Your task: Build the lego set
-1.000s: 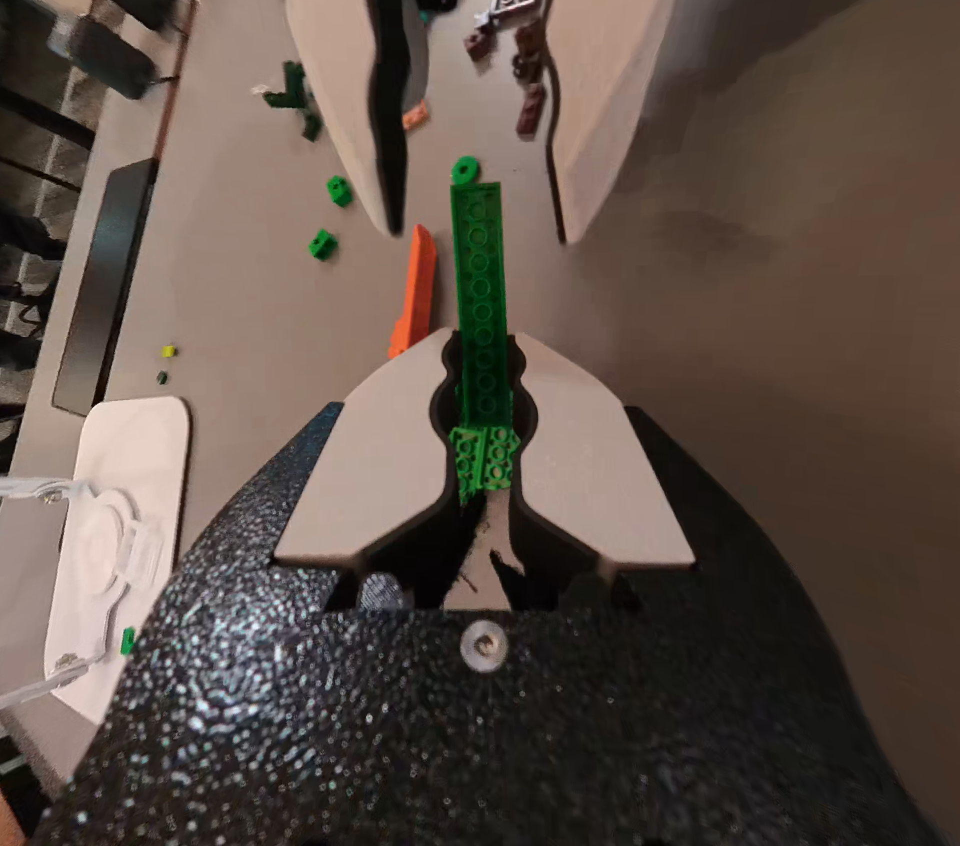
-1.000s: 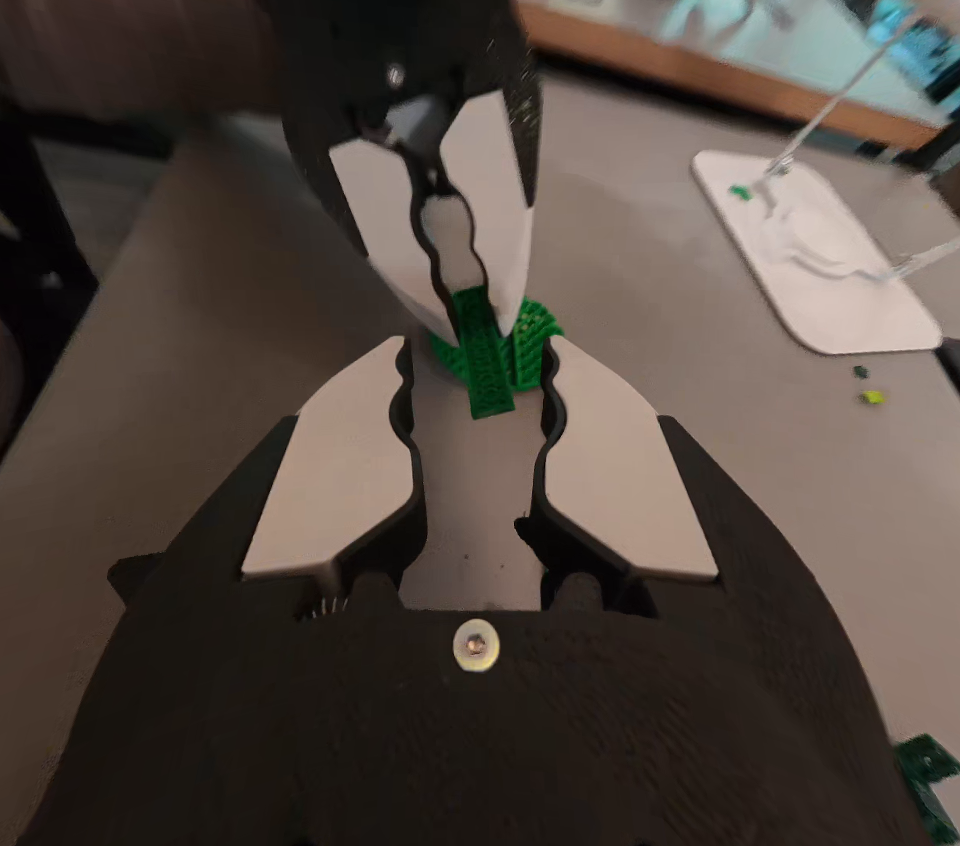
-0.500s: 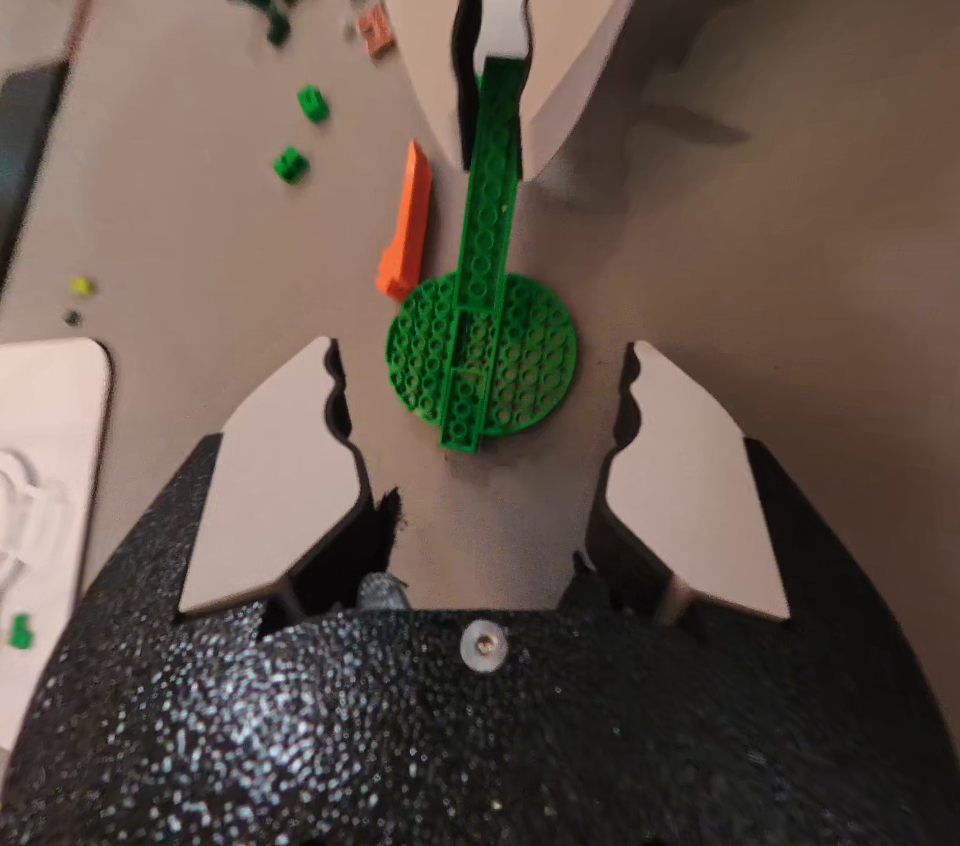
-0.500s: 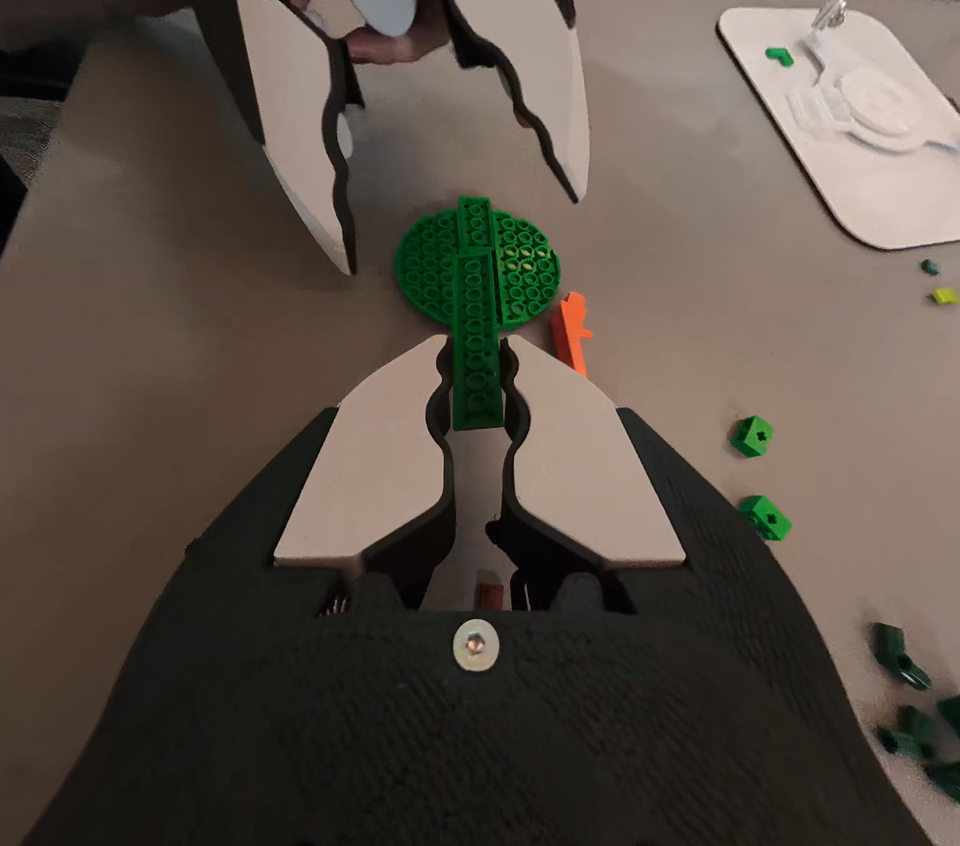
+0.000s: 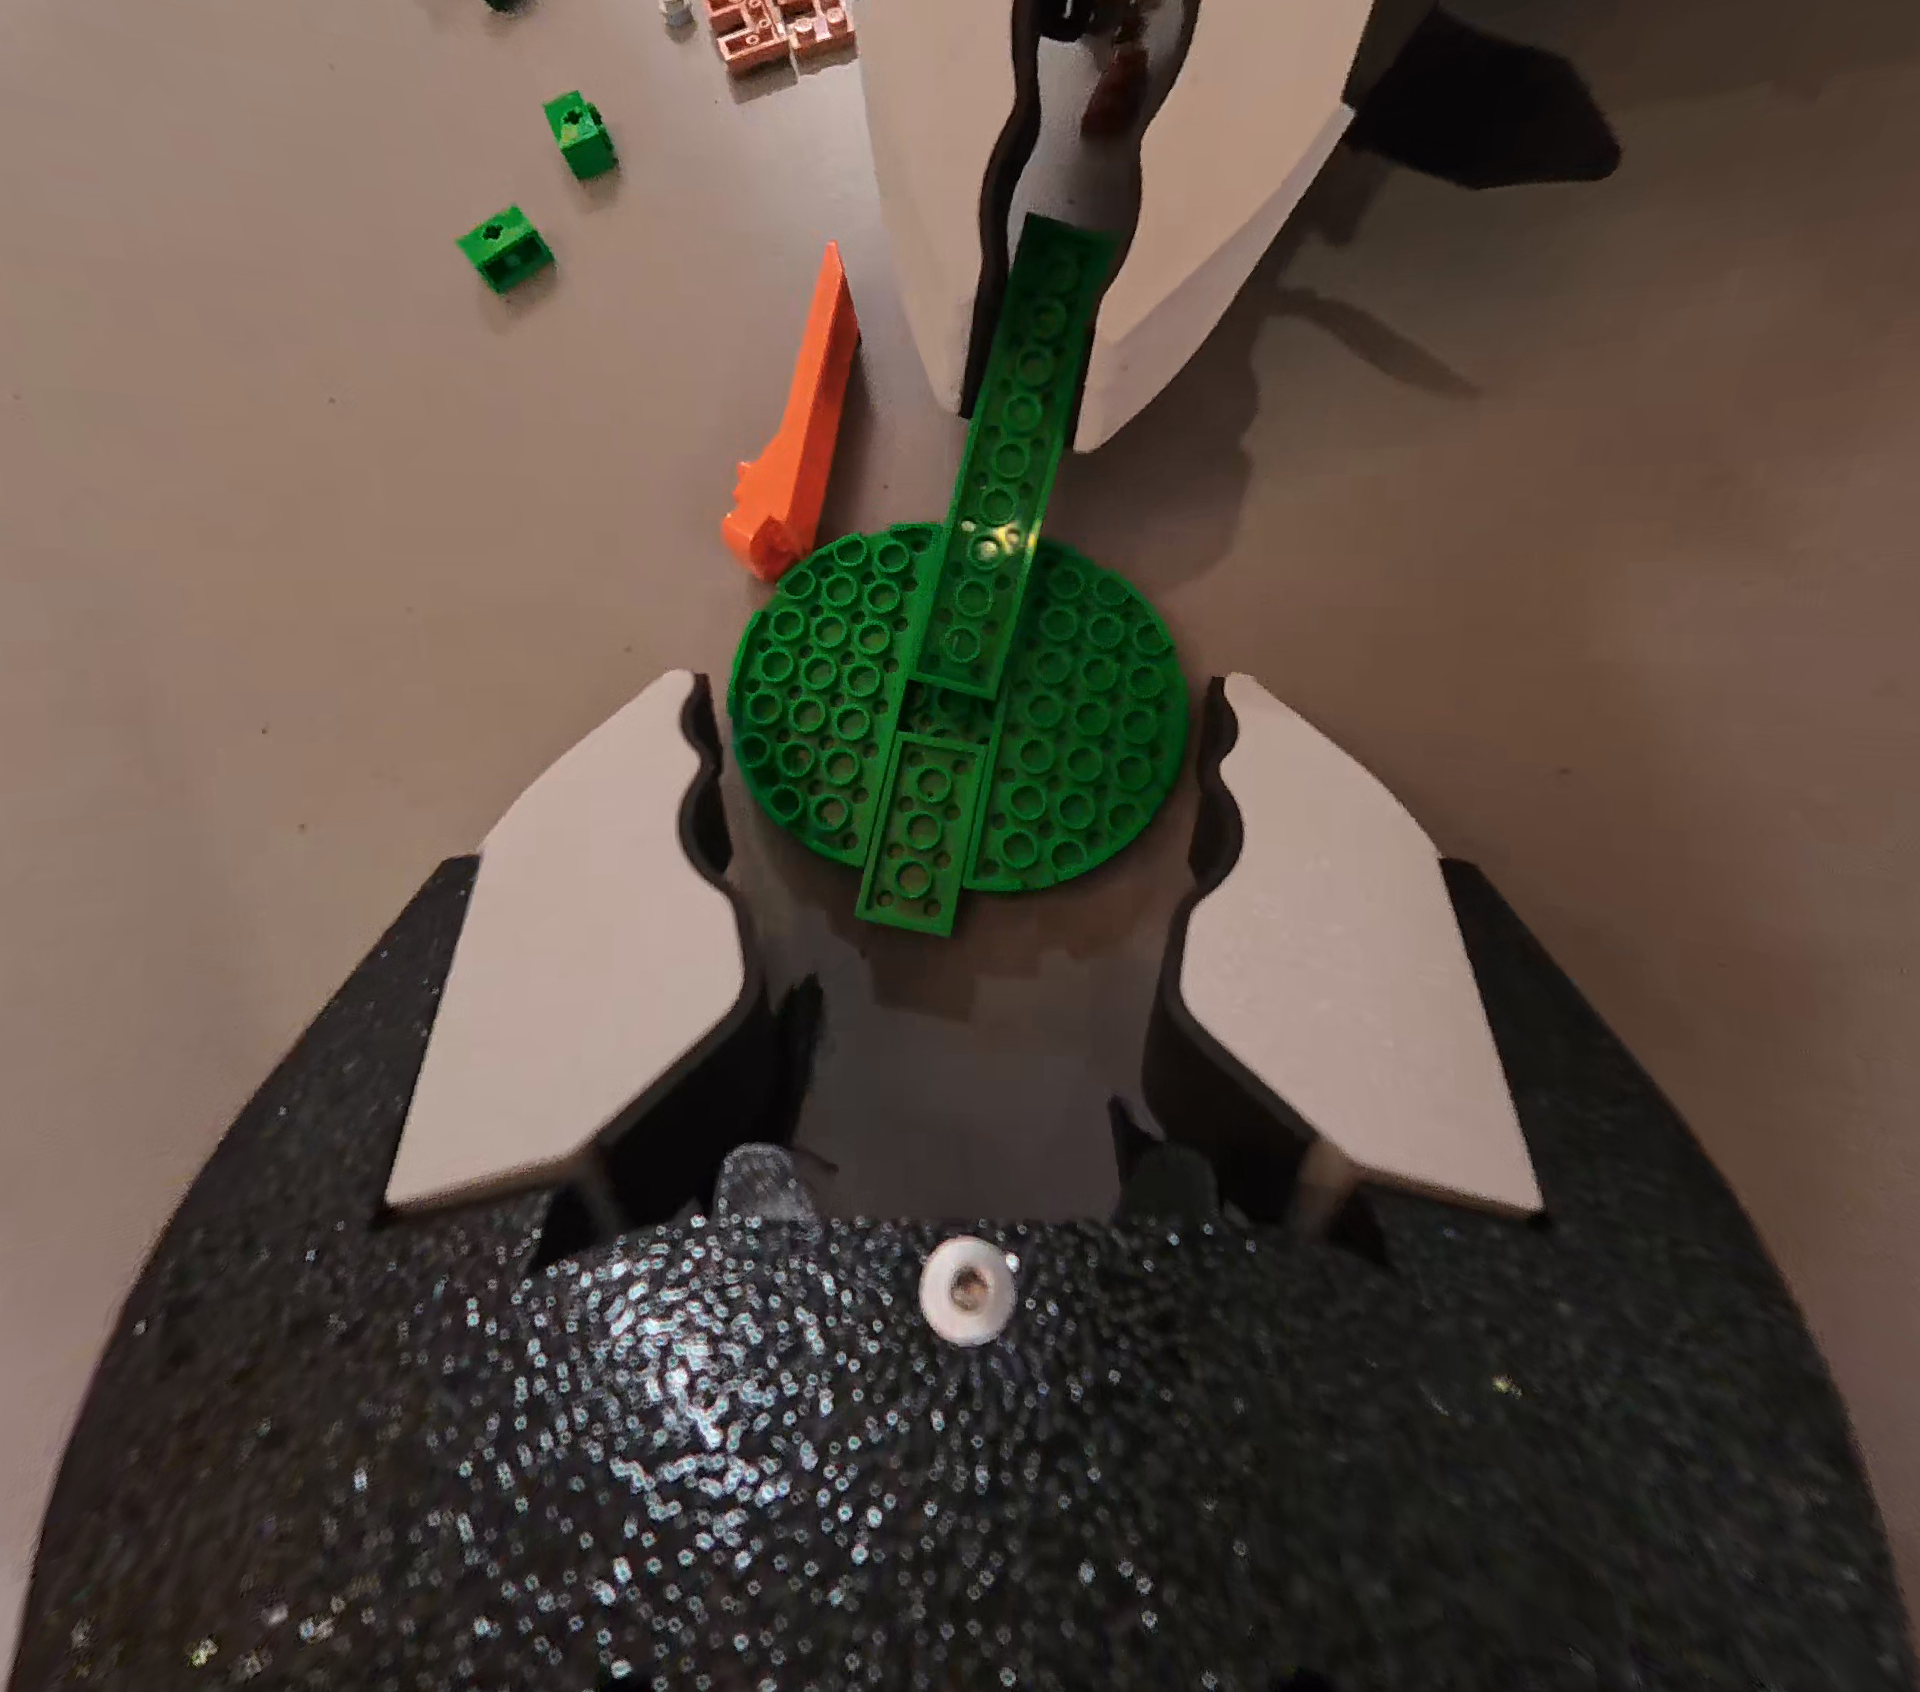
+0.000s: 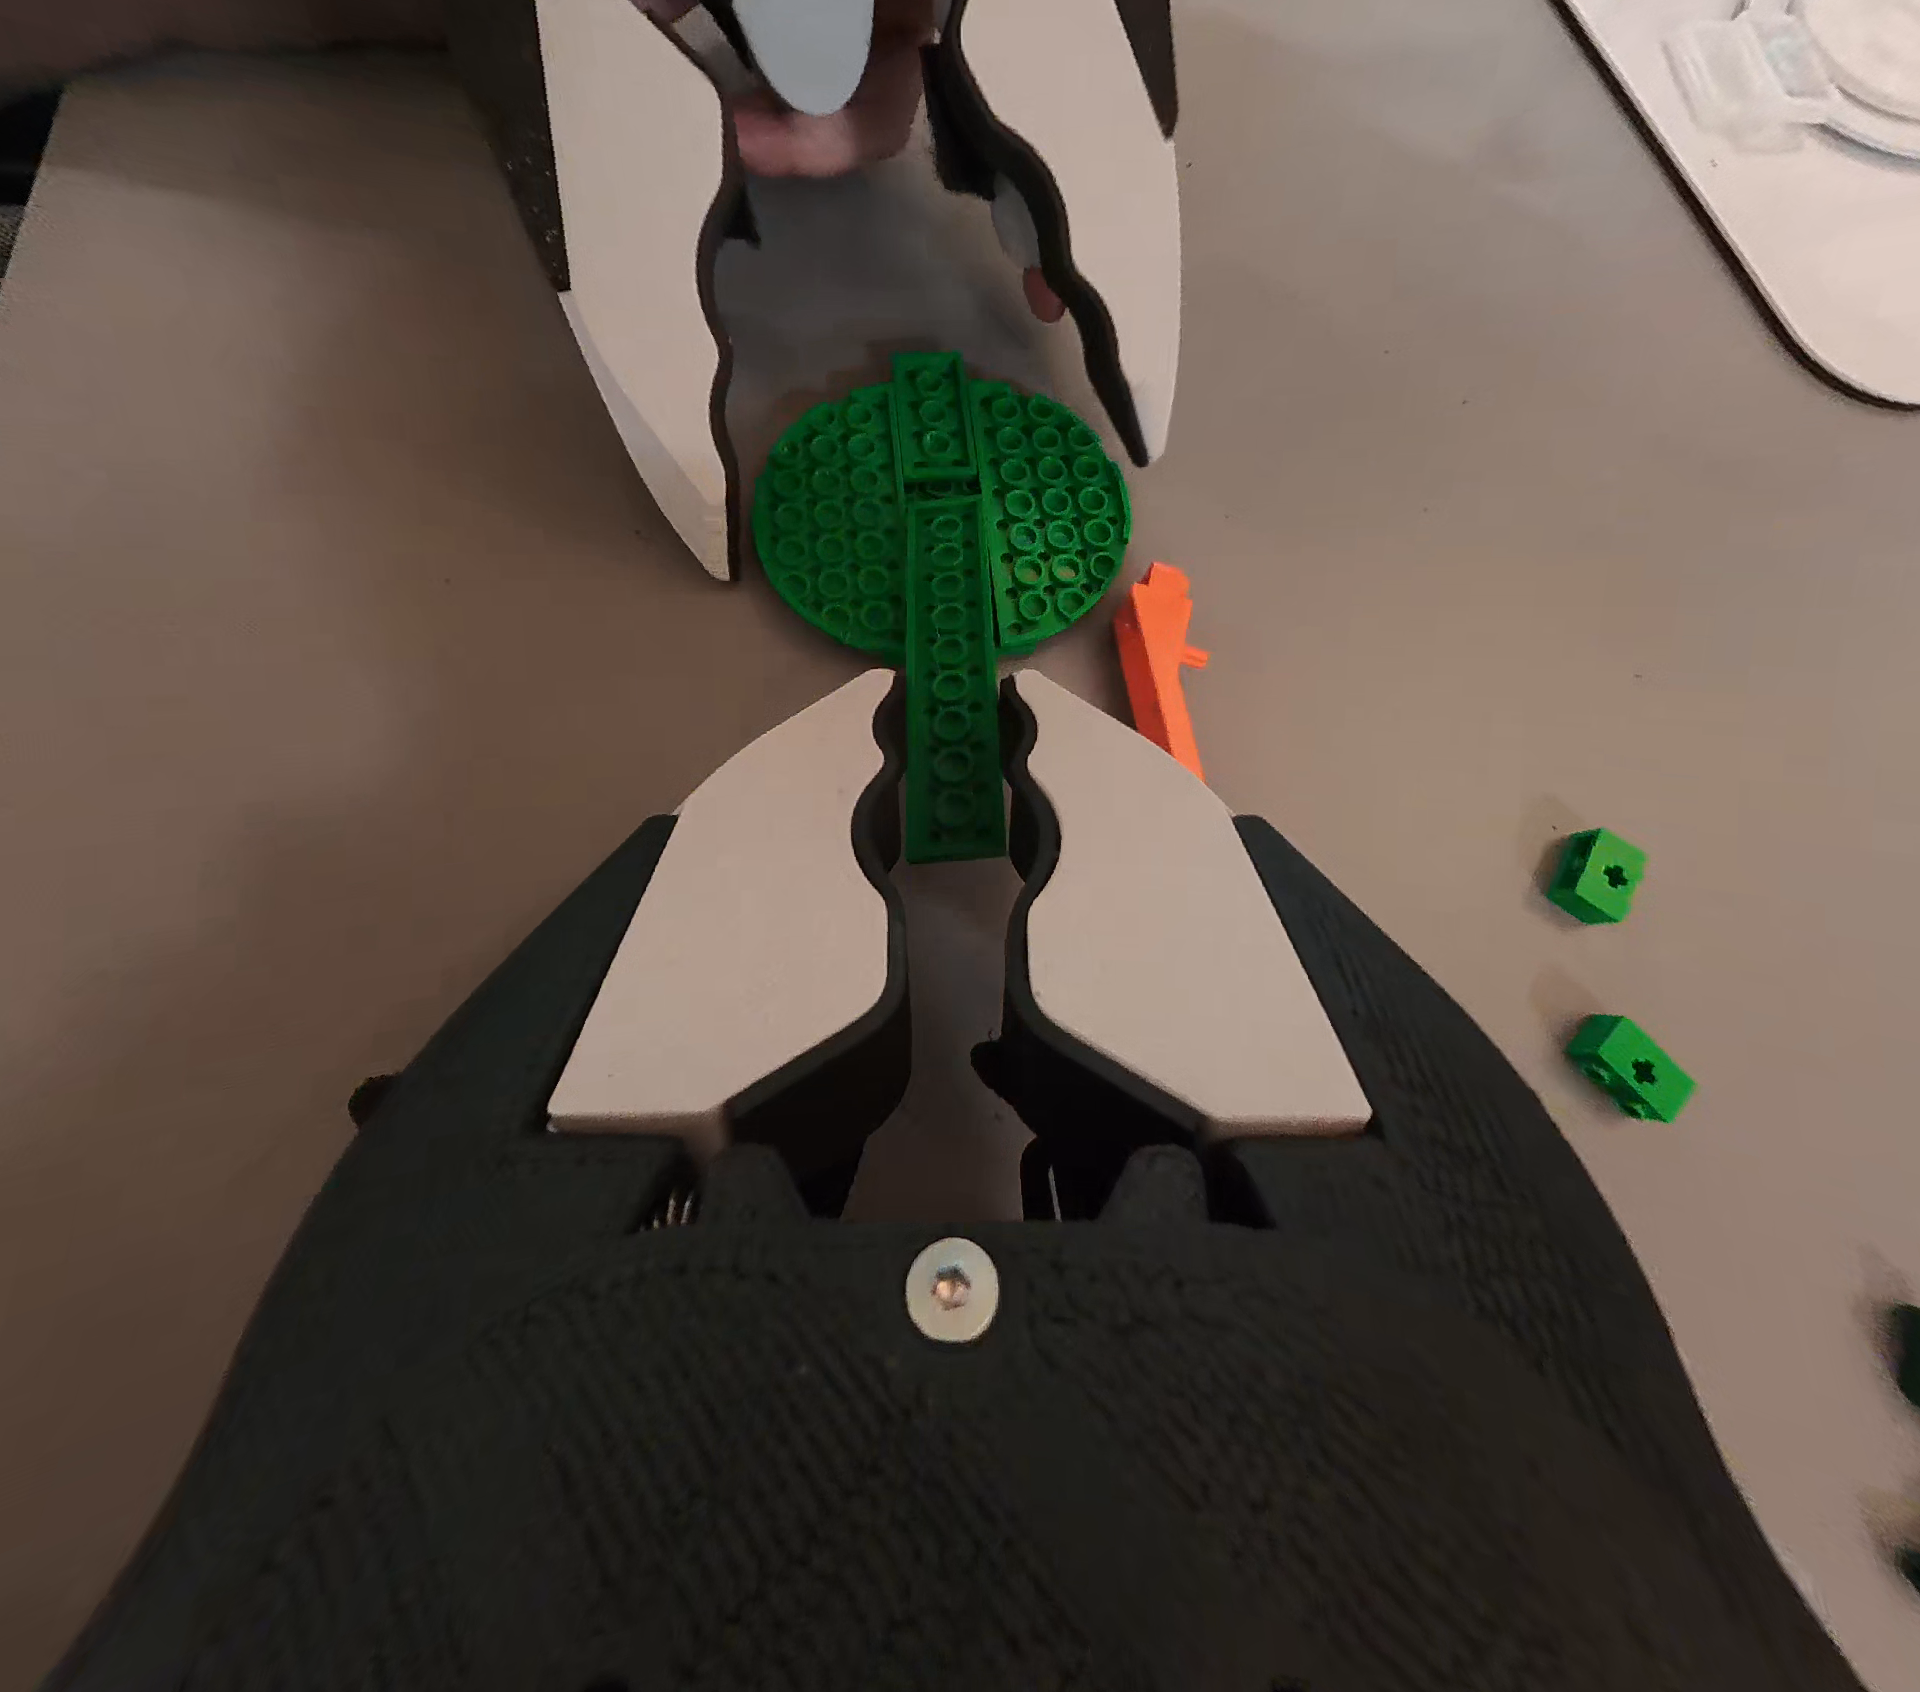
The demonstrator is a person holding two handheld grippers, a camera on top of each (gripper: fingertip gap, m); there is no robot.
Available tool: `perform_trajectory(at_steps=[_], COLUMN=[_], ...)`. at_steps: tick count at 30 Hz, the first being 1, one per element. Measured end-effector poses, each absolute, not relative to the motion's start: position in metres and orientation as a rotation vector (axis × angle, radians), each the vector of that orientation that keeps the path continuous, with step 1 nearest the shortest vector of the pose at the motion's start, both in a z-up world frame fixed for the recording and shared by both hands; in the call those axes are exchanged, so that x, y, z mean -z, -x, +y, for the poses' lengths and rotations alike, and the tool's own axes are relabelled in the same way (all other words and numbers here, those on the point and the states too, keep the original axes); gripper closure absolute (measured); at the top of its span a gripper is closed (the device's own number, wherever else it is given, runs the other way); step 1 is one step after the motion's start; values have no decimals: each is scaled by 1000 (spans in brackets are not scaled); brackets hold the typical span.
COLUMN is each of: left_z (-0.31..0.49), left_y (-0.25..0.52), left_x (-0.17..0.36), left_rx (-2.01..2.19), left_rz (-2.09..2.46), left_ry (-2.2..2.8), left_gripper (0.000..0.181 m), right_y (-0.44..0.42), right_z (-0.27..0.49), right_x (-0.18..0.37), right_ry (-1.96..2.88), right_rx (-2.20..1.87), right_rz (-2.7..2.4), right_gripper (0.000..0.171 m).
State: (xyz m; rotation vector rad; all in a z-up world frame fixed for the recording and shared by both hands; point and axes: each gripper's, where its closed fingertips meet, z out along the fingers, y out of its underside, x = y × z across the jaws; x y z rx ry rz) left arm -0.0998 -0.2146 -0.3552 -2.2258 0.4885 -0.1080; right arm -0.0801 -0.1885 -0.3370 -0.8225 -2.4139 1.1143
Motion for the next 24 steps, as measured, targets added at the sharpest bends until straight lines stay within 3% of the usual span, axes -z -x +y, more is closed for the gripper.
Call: perform_trajectory(at_steps=[24], left_z=[-220], left_y=[96], left_x=[357], left_rx=[159], left_rz=[484], left_ry=[2259], left_gripper=[99], right_y=[80], right_z=[-196], right_x=[353], right_ry=[856], right_rx=[-1047], right_rz=[-2494], right_gripper=[156])
